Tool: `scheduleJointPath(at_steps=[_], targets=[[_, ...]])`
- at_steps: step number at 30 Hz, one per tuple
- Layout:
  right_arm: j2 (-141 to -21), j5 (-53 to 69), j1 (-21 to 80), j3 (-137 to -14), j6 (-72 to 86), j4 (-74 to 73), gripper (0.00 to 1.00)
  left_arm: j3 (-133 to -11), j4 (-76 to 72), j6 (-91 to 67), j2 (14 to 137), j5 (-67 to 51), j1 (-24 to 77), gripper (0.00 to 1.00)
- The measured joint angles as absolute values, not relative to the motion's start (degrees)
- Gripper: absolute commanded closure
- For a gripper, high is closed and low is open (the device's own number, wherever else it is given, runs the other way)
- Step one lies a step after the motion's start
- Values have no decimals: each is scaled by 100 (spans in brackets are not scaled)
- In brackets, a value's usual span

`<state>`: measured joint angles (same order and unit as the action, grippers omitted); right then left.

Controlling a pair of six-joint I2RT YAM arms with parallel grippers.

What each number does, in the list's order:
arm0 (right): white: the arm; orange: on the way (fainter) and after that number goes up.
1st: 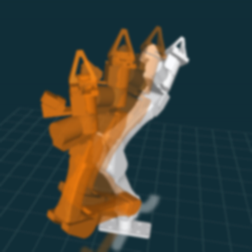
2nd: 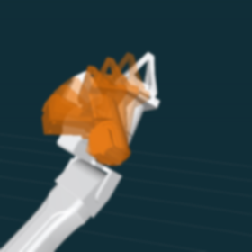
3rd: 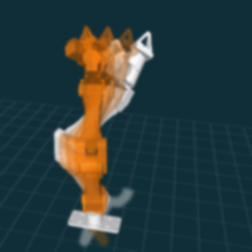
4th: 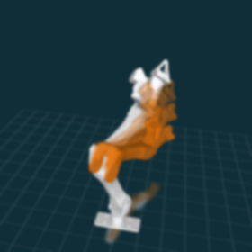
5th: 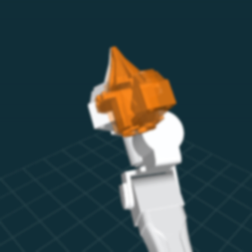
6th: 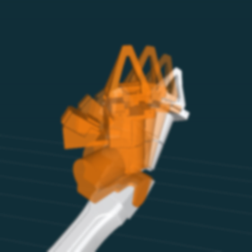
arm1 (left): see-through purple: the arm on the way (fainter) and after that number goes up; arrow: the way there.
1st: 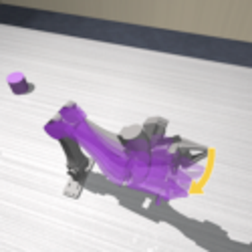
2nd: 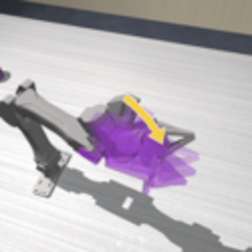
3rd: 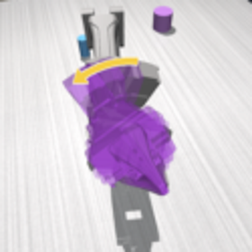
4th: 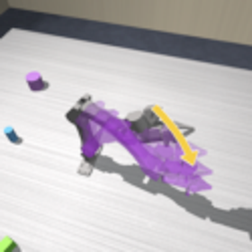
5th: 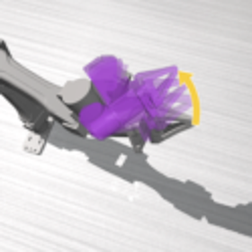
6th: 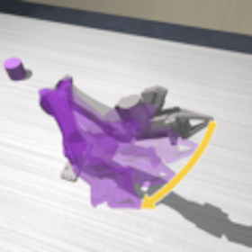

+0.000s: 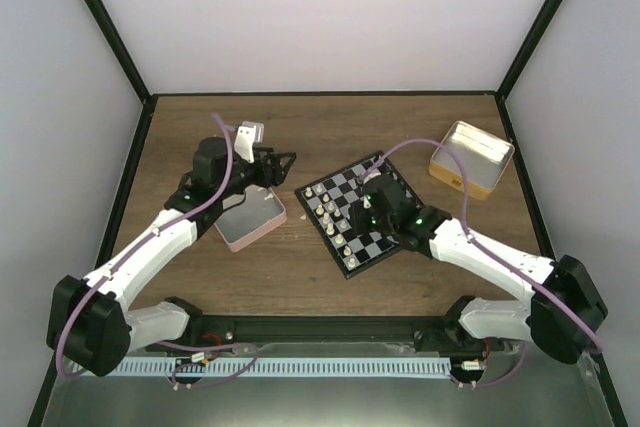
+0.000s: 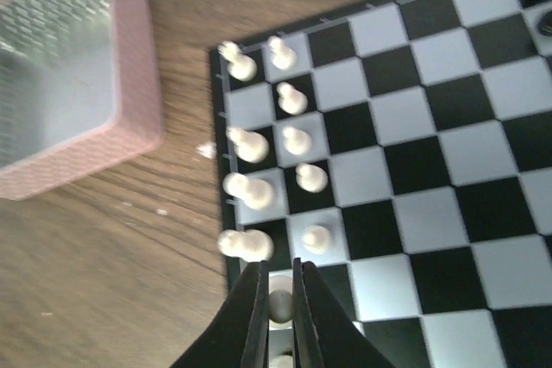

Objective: Set up the chess pieces on the board
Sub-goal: Place the chess piece on the chessboard.

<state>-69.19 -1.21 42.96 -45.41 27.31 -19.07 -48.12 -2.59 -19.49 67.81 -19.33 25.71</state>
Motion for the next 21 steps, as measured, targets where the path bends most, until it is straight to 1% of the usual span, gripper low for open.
scheduleJointPath(at_steps=[3, 8, 21], targets=[[-6921, -582, 4405, -4263, 2670, -1872, 99, -4727, -185, -2104, 6816, -1673, 2464, 24], [-7137, -910, 4447, -4051, 2639, -1673, 99, -4700, -102, -2261, 7017, -1500, 2386, 24], [-7894, -589, 4517, -3848, 2683, -967, 99, -4700, -40, -2423, 7109, -1422, 2346, 24]])
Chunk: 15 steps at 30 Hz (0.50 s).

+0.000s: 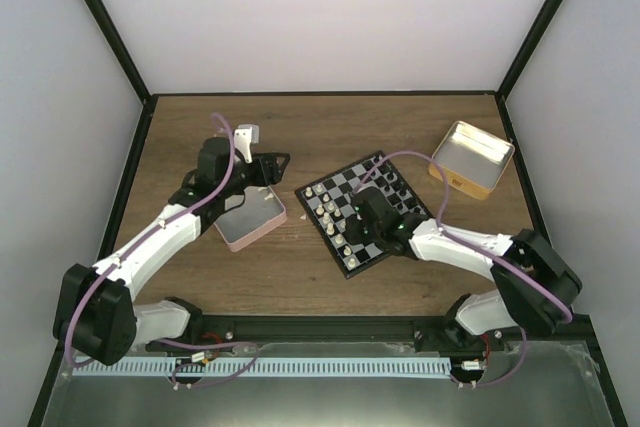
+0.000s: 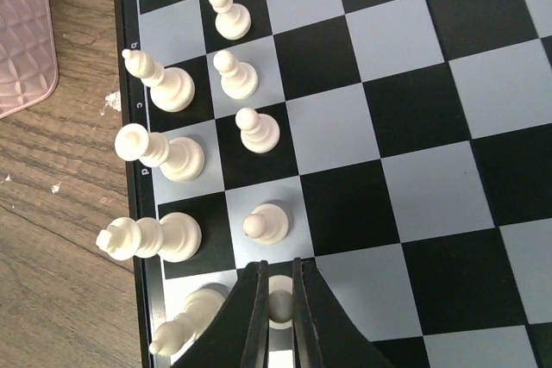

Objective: Set up the chess pieces on the board
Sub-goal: Place the chess piece on the chessboard.

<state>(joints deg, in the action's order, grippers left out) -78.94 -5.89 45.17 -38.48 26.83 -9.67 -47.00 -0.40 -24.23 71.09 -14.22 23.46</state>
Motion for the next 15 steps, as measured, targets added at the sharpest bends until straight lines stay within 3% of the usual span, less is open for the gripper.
scheduleJointPath(at_steps=[9, 15], targets=[[-8053, -467, 4521, -3767, 2797, -836, 98, -4694, -34, -2447, 7194, -1428, 2333, 24], [-8101, -469, 4528, -3673, 2808, -816, 91, -4672, -32, -2447, 7201, -1439, 2327, 24]])
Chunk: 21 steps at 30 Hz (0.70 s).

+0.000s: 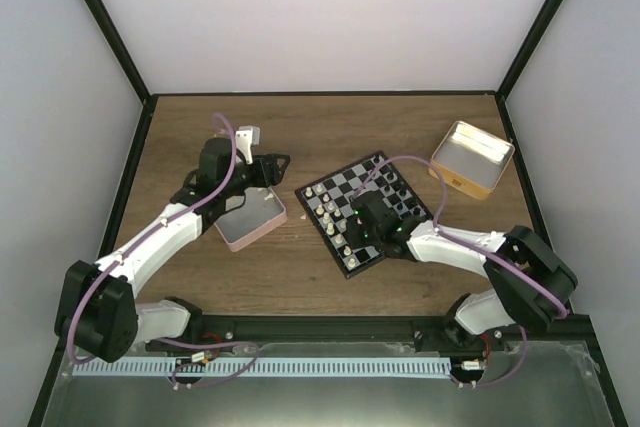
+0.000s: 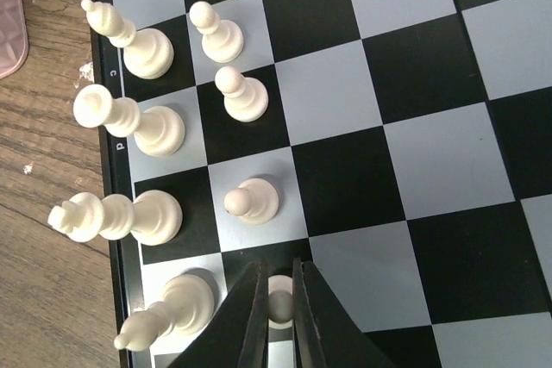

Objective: Set up the chess pieces on the board
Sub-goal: Place the chess piece on the chessboard.

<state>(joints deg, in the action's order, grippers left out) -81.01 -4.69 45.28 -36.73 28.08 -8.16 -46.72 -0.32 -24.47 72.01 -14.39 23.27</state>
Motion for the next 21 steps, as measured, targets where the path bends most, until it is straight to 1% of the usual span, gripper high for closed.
scheduleJointPath(at_steps=[6, 11, 14, 17, 21], targets=[[-8101, -436, 4547, -3669, 2810, -816, 78, -4670, -32, -2449, 7201, -1448, 2324, 24], [-8099, -386, 4554, -3669, 2812, -849, 72, -4670, -30, -2447, 7201, -1444, 2324, 23], [-8066, -357, 4554, -3671, 2825, -891, 66, -4670, -21, -2453, 7201, -1404, 2322, 23], [-7929, -344, 4554, -3682, 2882, -989, 57, -4670, 64, -2515, 7203, -1243, 2322, 23], [-7706, -471, 4558, -3828, 3083, -1212, 52, -4672, 375, -2679, 7301, -725, 2322, 23]])
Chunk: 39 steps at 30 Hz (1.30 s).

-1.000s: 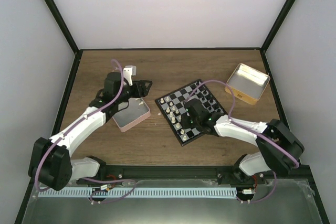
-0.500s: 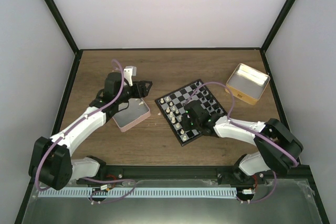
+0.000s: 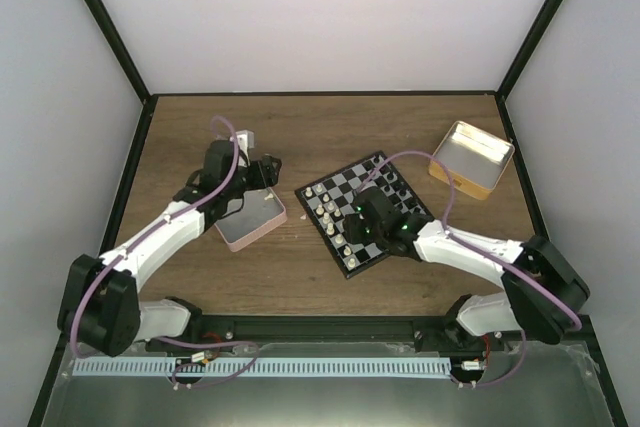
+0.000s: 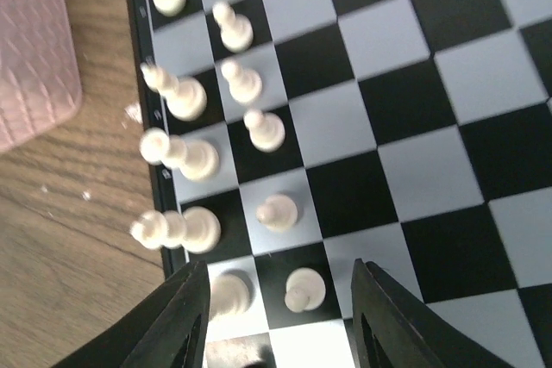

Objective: Set up the chess pieces on the board
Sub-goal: Place the chess piece on the chessboard, then pick up the chess piece from the storage box.

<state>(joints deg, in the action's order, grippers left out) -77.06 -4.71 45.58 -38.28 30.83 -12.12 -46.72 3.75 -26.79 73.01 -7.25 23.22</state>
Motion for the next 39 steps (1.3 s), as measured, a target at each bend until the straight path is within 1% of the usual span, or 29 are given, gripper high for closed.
scheduleJointPath(at_steps=[3, 5, 9, 12, 16, 22, 30, 33, 36, 39], targets=[[-7526, -646, 4558, -3990, 3247, -1328, 52, -4676, 711, -2923, 7585, -250, 2287, 27], [-7419, -731, 4558, -4045, 3328, -1369, 52, -4672, 930, -3116, 7813, -32, 2248, 35], [-7319, -805, 4558, -4051, 3417, -1422, 52, -4613, 1129, -3415, 8197, 134, 2204, 58], [-7317, -819, 4558, -4051, 3457, -1476, 52, -4578, 1118, -3476, 8438, 62, 2196, 67], [-7314, -816, 4558, -4051, 3503, -1500, 53, -4477, 943, -3581, 8711, -259, 2075, 68], [-7240, -810, 4558, -4051, 3546, -1498, 53, -3776, 172, -4320, 8807, -735, 1699, 63], [-7236, -744, 4558, -4053, 3568, -1500, 55, -3098, -1785, -5763, 9113, -1313, 1660, 61], [-7236, -722, 4558, -4053, 3586, -1500, 55, -2947, -2362, -6171, 9253, -1409, 1660, 65], [-7236, -711, 4558, -4056, 3601, -1503, 55, -2858, -2773, -6455, 9400, -1485, 1660, 71], [-7236, -711, 4558, -4053, 3607, -1503, 55, -2792, -3129, -6676, 9559, -1575, 1660, 75]])
